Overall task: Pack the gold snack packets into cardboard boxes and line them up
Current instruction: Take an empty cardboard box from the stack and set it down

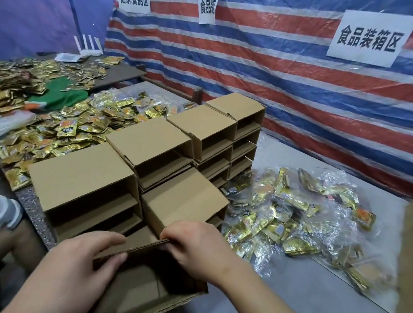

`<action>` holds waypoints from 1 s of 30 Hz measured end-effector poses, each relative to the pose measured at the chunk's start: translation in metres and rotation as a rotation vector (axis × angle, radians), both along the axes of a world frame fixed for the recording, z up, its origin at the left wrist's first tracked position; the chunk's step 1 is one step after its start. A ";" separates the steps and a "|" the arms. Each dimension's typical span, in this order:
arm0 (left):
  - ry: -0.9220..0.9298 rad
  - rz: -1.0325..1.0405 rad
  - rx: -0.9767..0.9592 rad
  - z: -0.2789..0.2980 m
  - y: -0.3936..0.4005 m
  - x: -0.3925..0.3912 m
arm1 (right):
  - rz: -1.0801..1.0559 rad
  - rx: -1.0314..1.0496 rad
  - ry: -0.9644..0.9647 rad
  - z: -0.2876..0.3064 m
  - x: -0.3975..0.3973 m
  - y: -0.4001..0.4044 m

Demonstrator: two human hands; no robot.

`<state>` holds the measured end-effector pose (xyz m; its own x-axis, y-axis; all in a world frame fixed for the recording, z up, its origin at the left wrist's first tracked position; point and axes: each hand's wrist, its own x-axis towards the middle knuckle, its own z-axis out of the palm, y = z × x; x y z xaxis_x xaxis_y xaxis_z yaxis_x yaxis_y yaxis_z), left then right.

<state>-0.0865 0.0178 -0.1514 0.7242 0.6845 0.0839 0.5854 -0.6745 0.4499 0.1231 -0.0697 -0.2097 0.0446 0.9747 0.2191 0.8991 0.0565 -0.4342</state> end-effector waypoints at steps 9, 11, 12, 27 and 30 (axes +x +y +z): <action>-0.060 -0.249 -0.238 -0.010 -0.026 0.084 | -0.319 -0.282 0.097 0.025 0.061 -0.096; -0.033 -0.328 -0.252 -0.017 -0.038 0.118 | -0.423 -0.330 0.118 0.024 0.077 -0.125; -0.027 -0.369 -0.251 -0.021 -0.045 0.135 | -0.479 -0.341 0.122 0.022 0.083 -0.140; 0.098 -0.671 -0.403 -0.189 -0.154 0.257 | -1.284 -0.282 0.522 -0.135 0.084 -0.271; 0.104 -0.652 -0.432 -0.214 -0.159 0.261 | -1.353 -0.244 0.556 -0.163 0.078 -0.271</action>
